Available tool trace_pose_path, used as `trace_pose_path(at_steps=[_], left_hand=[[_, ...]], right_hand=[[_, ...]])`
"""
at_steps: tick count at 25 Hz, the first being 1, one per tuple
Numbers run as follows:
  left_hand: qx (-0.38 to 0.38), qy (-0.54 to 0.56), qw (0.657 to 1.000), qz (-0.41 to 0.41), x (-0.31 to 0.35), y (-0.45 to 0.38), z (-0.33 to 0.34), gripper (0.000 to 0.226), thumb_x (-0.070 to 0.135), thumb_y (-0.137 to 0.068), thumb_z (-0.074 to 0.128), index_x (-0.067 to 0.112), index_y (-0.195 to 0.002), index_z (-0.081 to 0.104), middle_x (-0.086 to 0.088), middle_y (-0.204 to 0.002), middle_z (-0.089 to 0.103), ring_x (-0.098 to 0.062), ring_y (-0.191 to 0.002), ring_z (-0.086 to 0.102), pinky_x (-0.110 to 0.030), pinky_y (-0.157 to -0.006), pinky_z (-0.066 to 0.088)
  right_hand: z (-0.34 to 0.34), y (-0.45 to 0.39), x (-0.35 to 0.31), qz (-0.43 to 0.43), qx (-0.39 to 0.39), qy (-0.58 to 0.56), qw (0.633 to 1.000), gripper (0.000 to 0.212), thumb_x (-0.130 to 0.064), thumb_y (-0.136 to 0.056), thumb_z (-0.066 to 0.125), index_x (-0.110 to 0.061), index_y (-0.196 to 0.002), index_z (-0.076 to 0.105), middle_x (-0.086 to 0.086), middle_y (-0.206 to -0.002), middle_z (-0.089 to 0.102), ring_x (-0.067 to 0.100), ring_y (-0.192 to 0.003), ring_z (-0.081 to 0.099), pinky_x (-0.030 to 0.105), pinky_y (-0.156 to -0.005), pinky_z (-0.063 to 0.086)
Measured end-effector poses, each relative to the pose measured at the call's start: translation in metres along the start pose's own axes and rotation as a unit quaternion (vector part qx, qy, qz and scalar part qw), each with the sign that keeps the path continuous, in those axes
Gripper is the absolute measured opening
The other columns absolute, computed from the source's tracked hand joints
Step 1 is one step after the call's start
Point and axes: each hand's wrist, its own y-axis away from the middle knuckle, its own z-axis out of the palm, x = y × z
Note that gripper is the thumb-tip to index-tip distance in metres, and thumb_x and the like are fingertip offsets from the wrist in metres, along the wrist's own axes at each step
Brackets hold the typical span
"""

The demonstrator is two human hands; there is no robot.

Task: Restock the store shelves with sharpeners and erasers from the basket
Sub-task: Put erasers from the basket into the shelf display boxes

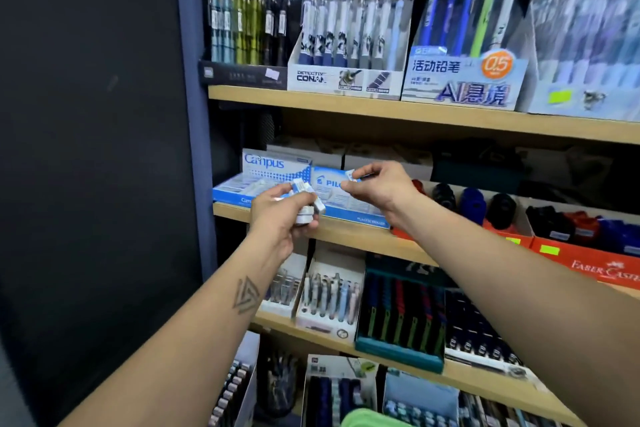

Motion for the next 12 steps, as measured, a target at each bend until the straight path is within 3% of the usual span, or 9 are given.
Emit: trace_pose_path(at_steps=[2, 5, 7, 10, 12], left_hand=[[0.011, 0.021, 1.000, 0.016, 0.008, -0.015, -0.002, 0.050, -0.005, -0.082, 0.074, 0.016, -0.120, 0.050, -0.017, -0.076, 0.069, -0.021, -0.047, 0.063, -0.023, -0.039, 0.050], [0.016, 0.018, 0.999, 0.027, 0.016, -0.033, -0.009, 0.053, -0.004, -0.081, 0.075, 0.015, -0.124, 0.052, -0.019, -0.079, 0.069, -0.023, -0.049, 0.063, -0.024, -0.040, 0.049], [0.026, 0.011, 0.999, 0.030, 0.018, -0.041, -0.014, 0.053, -0.004, -0.080, 0.076, 0.013, -0.125, 0.054, -0.018, -0.078, 0.068, -0.021, -0.047, 0.062, -0.024, -0.040, 0.050], [0.035, 0.033, 0.999, 0.022, 0.017, -0.050, -0.020, 0.056, -0.005, -0.080, 0.076, 0.010, -0.129, 0.054, -0.016, -0.073, 0.068, -0.023, -0.050, 0.063, -0.024, -0.040, 0.050], [0.026, 0.045, 0.999, 0.007, 0.014, -0.052, -0.022, 0.056, -0.006, -0.080, 0.076, 0.011, -0.128, 0.053, -0.016, -0.073, 0.068, -0.025, -0.054, 0.063, -0.024, -0.041, 0.050]], right_hand=[[0.003, -0.029, 0.000, -0.013, 0.021, 0.172, 0.985, 0.029, -0.005, -0.074, 0.086, -0.009, -0.091, 0.062, 0.008, -0.084, 0.066, 0.022, -0.083, 0.067, 0.033, -0.076, 0.061], [0.009, -0.057, 0.002, -0.046, 0.014, 0.399, 0.916, 0.030, -0.021, -0.076, 0.086, -0.017, -0.099, 0.067, 0.006, -0.106, 0.068, 0.022, -0.101, 0.065, 0.036, -0.091, 0.054], [0.016, -0.063, 0.004, -0.058, -0.007, 0.426, 0.903, 0.024, -0.024, -0.077, 0.085, -0.020, -0.097, 0.072, 0.003, -0.109, 0.068, 0.020, -0.102, 0.063, 0.032, -0.090, 0.052], [0.035, -0.066, 0.015, -0.053, -0.035, 0.406, 0.912, 0.024, -0.027, -0.075, 0.088, -0.021, -0.094, 0.075, 0.000, -0.102, 0.068, 0.017, -0.095, 0.065, 0.033, -0.089, 0.055], [0.049, -0.068, 0.020, -0.048, -0.051, 0.401, 0.914, 0.023, -0.025, -0.073, 0.088, -0.020, -0.090, 0.074, 0.001, -0.095, 0.070, 0.017, -0.085, 0.066, 0.029, -0.078, 0.056]])
